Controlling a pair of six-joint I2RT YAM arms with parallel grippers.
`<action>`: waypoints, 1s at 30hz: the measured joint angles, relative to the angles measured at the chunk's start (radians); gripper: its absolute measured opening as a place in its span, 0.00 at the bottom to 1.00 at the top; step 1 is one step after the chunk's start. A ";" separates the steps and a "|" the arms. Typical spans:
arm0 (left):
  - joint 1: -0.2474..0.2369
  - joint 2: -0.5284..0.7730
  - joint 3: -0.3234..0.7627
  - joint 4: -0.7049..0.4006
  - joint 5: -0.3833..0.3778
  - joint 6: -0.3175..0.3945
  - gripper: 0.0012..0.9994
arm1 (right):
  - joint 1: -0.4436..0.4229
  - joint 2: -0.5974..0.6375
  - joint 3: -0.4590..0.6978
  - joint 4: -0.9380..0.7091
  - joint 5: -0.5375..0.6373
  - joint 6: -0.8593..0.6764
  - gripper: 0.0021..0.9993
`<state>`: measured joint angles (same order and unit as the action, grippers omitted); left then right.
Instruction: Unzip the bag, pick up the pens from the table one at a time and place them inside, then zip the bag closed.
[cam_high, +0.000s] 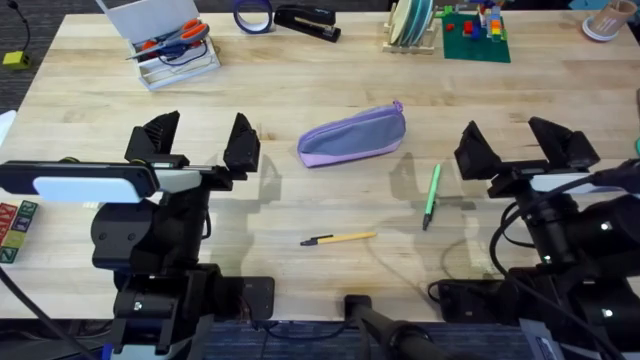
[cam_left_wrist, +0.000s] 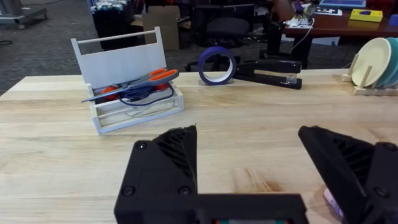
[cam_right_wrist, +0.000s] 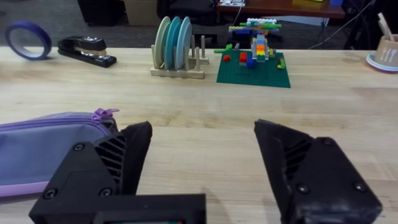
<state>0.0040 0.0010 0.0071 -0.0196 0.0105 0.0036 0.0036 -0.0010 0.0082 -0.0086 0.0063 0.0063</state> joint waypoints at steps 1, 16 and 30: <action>0.000 0.000 0.000 0.000 0.000 0.000 0.99 | 0.000 0.000 0.000 0.000 0.000 0.000 1.00; 0.000 0.000 0.000 0.001 0.000 0.000 0.99 | 0.000 0.001 0.002 -0.021 0.000 0.000 1.00; 0.000 0.000 0.014 -0.067 0.000 0.000 0.99 | 0.000 0.020 0.078 -0.175 -0.004 0.000 1.00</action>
<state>0.0040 0.0013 0.0212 -0.0871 0.0103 0.0036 0.0036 0.0186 0.0858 -0.1834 0.0025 0.0065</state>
